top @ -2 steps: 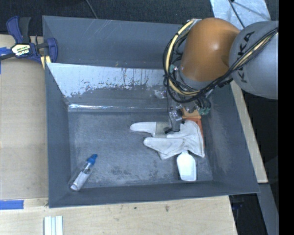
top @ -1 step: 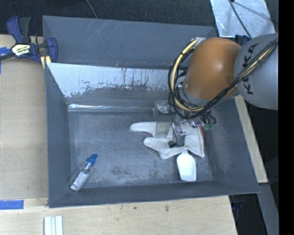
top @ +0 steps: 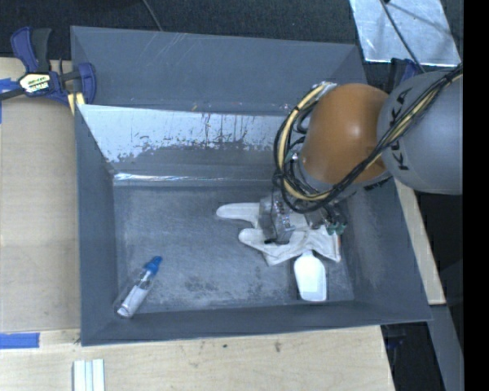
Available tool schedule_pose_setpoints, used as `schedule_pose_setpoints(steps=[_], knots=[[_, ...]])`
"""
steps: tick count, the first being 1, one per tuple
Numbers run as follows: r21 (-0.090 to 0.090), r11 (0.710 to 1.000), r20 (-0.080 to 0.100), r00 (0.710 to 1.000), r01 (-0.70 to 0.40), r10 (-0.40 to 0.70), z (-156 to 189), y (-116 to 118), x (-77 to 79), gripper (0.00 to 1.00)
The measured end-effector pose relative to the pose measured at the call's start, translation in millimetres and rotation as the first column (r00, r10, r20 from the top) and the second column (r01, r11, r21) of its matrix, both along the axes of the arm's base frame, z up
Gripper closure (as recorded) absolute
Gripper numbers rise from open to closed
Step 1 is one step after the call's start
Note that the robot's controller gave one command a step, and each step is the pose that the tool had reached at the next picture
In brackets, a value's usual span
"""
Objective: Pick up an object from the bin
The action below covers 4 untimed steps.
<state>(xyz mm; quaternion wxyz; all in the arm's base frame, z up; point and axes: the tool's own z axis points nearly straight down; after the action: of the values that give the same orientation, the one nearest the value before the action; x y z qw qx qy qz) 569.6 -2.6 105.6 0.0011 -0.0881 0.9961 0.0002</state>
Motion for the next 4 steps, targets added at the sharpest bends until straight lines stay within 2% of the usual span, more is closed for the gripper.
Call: schedule_pose_setpoints(steps=[1,2,3,4], knots=[[0.000,1.000,0.000,1.000,0.001,-0.001,0.1,-0.1,0.1,0.00],[0.000,1.000,0.000,1.000,0.001,-0.001,0.1,-0.1,0.1,0.00],[0.002,0.995,0.008,0.995,0.098,-0.098,-28.3,0.8,-1.4,1.00],[0.001,0.995,0.004,0.995,0.098,-0.098,-29.6,0.7,-2.5,0.00]])
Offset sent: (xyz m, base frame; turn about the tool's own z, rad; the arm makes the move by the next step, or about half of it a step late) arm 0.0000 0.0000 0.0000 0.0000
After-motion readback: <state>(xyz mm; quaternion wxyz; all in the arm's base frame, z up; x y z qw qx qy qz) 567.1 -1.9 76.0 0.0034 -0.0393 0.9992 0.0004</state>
